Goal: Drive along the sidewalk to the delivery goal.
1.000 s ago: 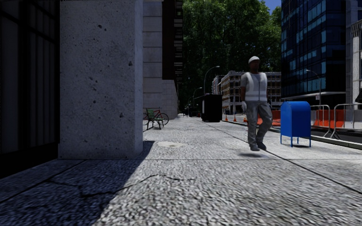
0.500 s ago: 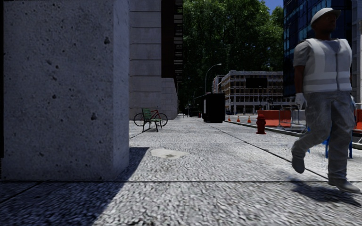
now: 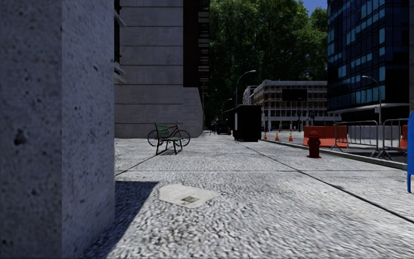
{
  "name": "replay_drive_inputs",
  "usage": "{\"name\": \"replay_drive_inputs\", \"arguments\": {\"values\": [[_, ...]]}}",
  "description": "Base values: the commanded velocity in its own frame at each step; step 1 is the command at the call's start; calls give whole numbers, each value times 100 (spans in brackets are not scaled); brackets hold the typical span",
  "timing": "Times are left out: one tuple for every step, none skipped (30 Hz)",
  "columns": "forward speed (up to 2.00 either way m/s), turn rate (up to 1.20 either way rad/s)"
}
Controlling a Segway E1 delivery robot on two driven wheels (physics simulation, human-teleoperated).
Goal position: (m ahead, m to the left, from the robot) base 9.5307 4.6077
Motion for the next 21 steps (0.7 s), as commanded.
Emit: {"name": "replay_drive_inputs", "arguments": {"values": [[200,0],[200,0],[200,0],[200,0],[200,0],[200,0],[200,0],[200,0],[200,0],[200,0],[200,0],[200,0],[200,0],[200,0],[200,0],[200,4],[200,13],[200,28],[200,28],[200,43],[200,51]]}}
